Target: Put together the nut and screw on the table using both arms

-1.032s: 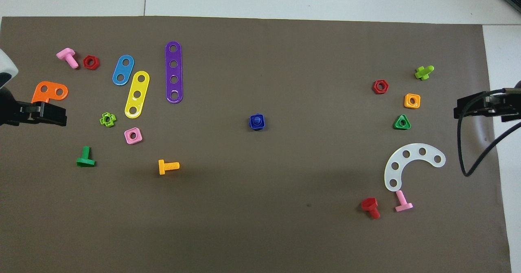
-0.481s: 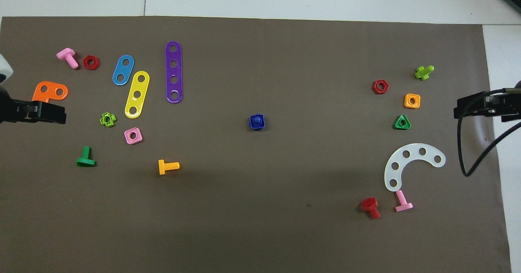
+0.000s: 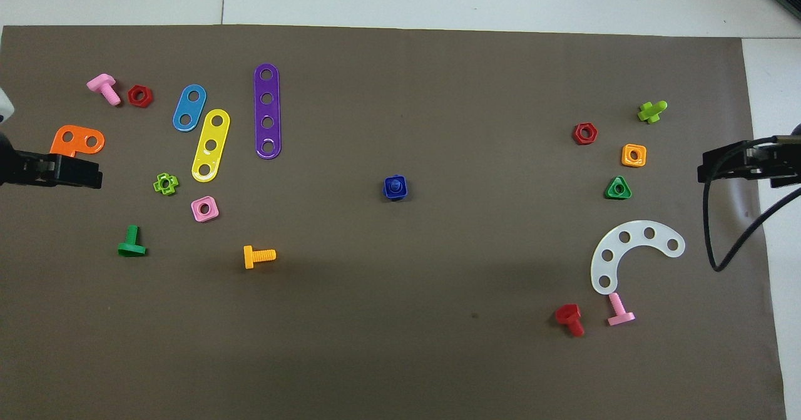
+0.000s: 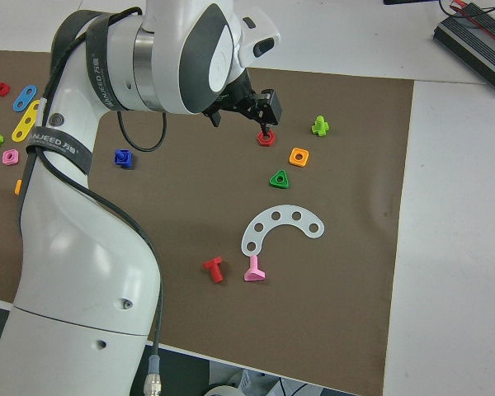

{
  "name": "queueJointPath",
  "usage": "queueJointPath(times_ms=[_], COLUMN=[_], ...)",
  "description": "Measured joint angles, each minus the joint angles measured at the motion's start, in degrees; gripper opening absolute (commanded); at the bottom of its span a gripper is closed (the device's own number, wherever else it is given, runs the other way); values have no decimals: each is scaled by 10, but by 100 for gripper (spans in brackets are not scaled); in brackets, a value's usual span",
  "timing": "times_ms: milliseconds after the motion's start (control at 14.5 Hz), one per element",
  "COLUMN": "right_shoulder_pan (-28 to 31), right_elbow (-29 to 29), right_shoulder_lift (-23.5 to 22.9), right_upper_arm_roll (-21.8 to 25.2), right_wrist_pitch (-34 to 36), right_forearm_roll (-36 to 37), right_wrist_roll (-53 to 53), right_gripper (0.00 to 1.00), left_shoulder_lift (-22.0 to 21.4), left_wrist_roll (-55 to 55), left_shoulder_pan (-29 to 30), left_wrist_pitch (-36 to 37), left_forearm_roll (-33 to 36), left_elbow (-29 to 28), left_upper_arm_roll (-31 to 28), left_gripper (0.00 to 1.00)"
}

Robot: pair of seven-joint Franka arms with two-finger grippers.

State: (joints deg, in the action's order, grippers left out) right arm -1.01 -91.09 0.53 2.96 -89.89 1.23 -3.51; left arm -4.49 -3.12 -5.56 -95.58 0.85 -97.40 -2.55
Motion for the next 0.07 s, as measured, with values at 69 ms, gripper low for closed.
queueJointPath(times_ms=[69], right_shoulder_pan=[0], right_elbow=[0], right_shoulder_lift=[0], right_upper_arm_roll=[0], right_wrist_pitch=[0], right_forearm_roll=[0], right_wrist_roll=[0], right_gripper=[100], left_shoulder_lift=[0], left_wrist_roll=[0], left_shoulder_pan=[0], left_wrist_pitch=[0], left_forearm_roll=[0], left_elbow=[0], left_upper_arm_roll=[0], left_gripper=[100])
